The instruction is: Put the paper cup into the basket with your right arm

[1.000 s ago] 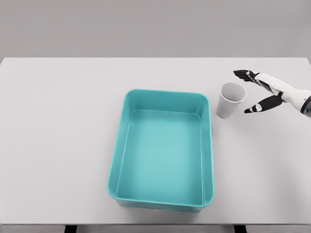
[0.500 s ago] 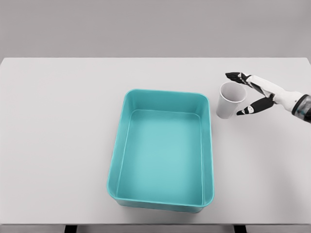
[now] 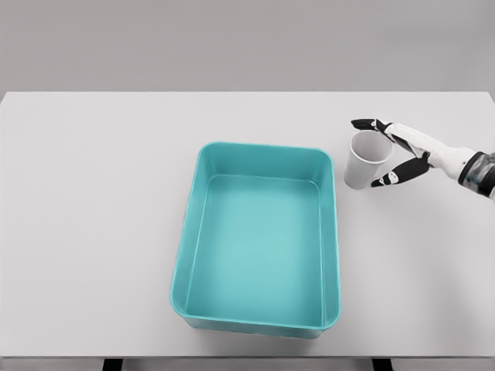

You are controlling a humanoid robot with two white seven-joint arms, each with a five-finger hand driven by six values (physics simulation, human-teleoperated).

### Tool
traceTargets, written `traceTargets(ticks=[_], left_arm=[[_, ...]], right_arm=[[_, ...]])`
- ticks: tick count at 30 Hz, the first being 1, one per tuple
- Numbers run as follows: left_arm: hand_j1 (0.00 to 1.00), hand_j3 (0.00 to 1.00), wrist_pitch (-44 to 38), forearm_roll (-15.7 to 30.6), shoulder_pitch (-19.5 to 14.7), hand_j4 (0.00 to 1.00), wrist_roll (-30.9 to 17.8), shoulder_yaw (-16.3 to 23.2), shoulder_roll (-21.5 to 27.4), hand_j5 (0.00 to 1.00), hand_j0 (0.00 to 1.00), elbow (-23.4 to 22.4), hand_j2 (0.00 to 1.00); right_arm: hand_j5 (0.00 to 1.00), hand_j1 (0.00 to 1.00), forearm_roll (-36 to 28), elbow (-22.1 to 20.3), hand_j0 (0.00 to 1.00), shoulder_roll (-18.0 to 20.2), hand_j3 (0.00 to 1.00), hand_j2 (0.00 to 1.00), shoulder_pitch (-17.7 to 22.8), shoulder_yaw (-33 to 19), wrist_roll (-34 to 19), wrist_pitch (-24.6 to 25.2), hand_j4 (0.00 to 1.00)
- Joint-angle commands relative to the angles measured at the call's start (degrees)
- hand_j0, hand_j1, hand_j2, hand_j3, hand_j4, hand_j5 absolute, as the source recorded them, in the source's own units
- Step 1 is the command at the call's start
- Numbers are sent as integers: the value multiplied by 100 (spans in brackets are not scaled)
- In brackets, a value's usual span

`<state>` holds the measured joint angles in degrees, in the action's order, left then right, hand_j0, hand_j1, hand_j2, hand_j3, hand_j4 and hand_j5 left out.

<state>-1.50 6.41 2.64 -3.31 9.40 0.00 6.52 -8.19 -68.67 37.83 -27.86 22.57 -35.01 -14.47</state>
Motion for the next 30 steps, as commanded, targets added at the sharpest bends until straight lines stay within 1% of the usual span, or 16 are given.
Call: traceTargets(ticks=[1, 14, 16, 17, 19, 21, 22, 28, 30], left_arm=[[100, 100, 0, 0, 0, 100, -3, 0, 0, 100, 100, -2, 100], [100, 100, 0, 0, 0, 100, -3, 0, 0, 100, 100, -2, 100], [100, 100, 0, 0, 0, 100, -3, 0, 0, 100, 100, -2, 100], [100, 100, 0, 0, 0, 100, -3, 0, 0, 100, 100, -2, 100], [100, 100, 0, 0, 0, 100, 6, 0, 0, 100, 100, -2, 100], [100, 100, 0, 0, 0, 100, -3, 0, 0, 100, 100, -2, 100], [100, 100, 0, 0, 0, 100, -3, 0, 0, 100, 100, -2, 100], [100, 100, 0, 0, 0, 100, -3, 0, 0, 100, 100, -2, 100], [100, 100, 0, 0, 0, 100, -3, 0, 0, 100, 100, 7, 100]], right_arm=[[100, 100, -34, -14, 100, 5, 100, 100, 0, 2, 1, 5, 100], [100, 100, -34, -41, 100, -39, 100, 100, 0, 2, 1, 14, 100], [99, 99, -34, -41, 99, -39, 99, 99, 0, 2, 1, 23, 99], [94, 94, -34, -41, 94, -39, 94, 94, 0, 2, 1, 23, 94], [87, 87, -34, -41, 87, -31, 87, 87, 0, 2, 1, 23, 87], [79, 79, -34, -41, 79, -39, 79, 79, 0, 2, 1, 32, 79], [78, 78, -34, -41, 78, -39, 78, 78, 0, 2, 1, 32, 78], [76, 76, -34, -58, 76, -39, 76, 76, 0, 2, 1, 14, 76], [75, 75, -34, -129, 75, -30, 75, 75, 0, -16, 1, 14, 75]])
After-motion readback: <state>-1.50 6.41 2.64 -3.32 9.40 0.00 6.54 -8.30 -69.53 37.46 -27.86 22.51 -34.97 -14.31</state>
